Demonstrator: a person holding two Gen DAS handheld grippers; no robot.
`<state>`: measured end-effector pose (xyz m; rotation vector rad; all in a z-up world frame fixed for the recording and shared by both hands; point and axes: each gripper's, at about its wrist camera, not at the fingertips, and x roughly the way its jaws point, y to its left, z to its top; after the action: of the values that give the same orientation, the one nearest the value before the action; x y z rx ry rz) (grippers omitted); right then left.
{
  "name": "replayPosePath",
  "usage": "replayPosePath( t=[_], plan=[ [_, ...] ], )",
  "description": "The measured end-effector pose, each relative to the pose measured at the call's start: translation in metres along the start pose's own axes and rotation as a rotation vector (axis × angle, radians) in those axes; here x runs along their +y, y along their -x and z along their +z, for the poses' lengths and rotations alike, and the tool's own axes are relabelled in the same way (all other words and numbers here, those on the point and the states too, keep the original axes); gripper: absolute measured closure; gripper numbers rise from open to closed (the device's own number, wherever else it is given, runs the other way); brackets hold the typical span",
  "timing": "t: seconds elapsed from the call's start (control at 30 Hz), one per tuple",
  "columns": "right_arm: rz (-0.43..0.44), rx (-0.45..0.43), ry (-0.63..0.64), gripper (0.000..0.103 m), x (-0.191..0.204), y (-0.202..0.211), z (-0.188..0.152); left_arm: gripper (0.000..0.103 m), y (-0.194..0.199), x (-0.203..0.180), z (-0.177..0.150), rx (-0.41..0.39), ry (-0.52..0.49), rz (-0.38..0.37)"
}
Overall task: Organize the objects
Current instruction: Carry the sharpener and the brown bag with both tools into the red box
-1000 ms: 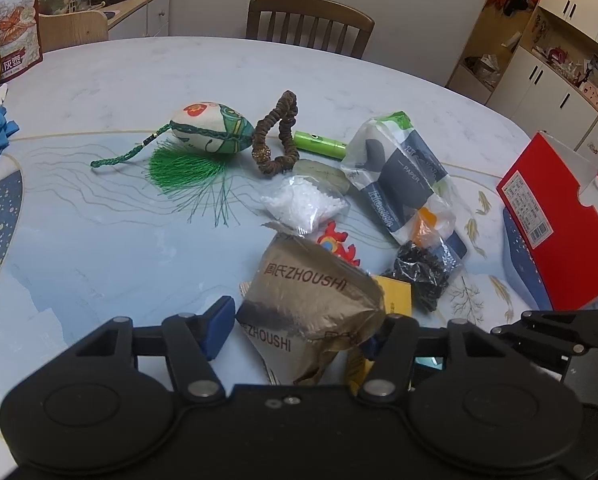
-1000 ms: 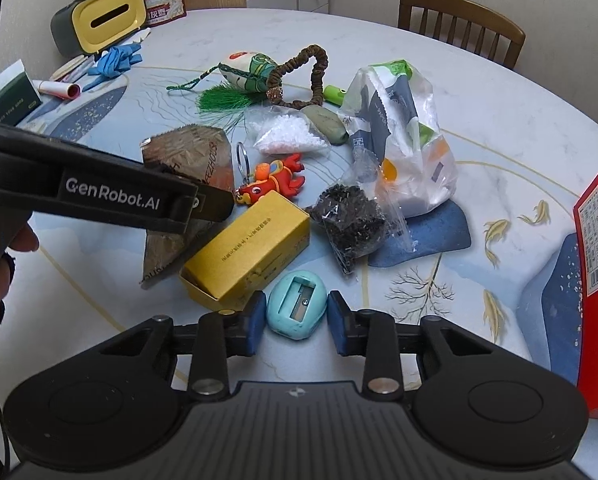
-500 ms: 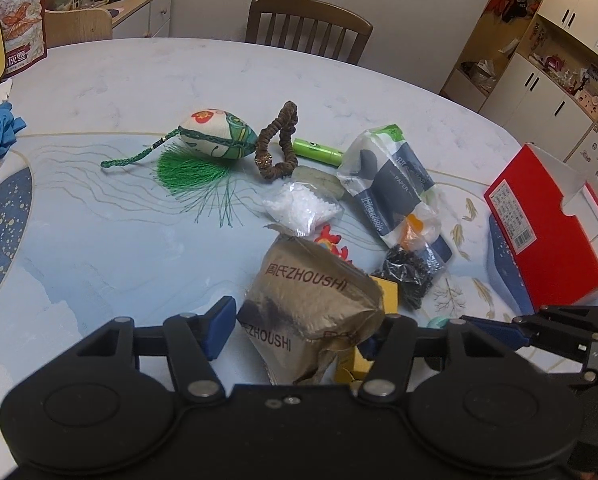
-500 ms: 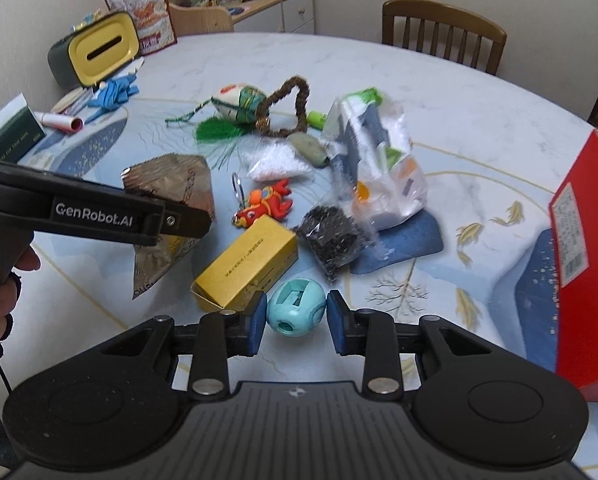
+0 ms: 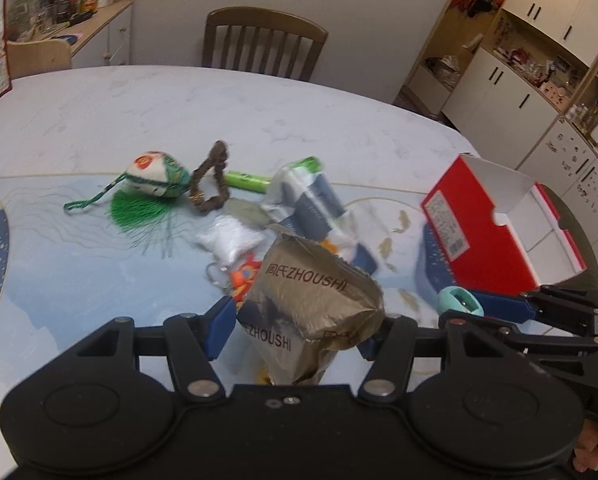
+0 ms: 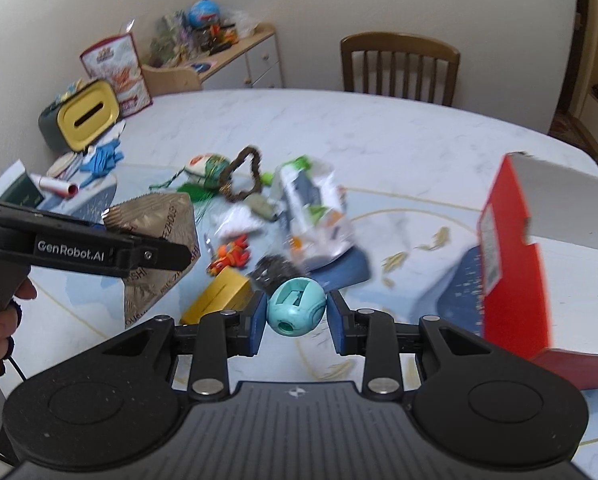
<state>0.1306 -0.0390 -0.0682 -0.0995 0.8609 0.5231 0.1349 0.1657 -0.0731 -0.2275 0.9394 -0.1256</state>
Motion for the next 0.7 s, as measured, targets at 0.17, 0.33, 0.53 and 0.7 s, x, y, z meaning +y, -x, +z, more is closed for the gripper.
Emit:
replayPosePath(
  t=[0.17, 0.33, 0.53, 0.7],
  plan=[
    [0.001, -0.042, -0.027, 0.071, -0.030, 0.025, 0.007, 0.044, 0.004, -0.032, 0.009, -0.011, -0.026, -0.027],
    [-0.003, -0.071, -0.031, 0.071, -0.069, 0.045, 0.009, 0.044, 0.000, -0.071, 0.018, -0.011, -0.040, -0.040],
    [-0.018, -0.089, -0.037, 0.071, -0.123, 0.063, 0.004, 0.044, -0.013, -0.123, 0.026, -0.001, -0.042, -0.063],
    [-0.041, -0.096, -0.045, 0.071, -0.173, 0.074, 0.001, 0.044, -0.028, -0.171, 0.034, 0.003, -0.071, -0.077]
  ],
)
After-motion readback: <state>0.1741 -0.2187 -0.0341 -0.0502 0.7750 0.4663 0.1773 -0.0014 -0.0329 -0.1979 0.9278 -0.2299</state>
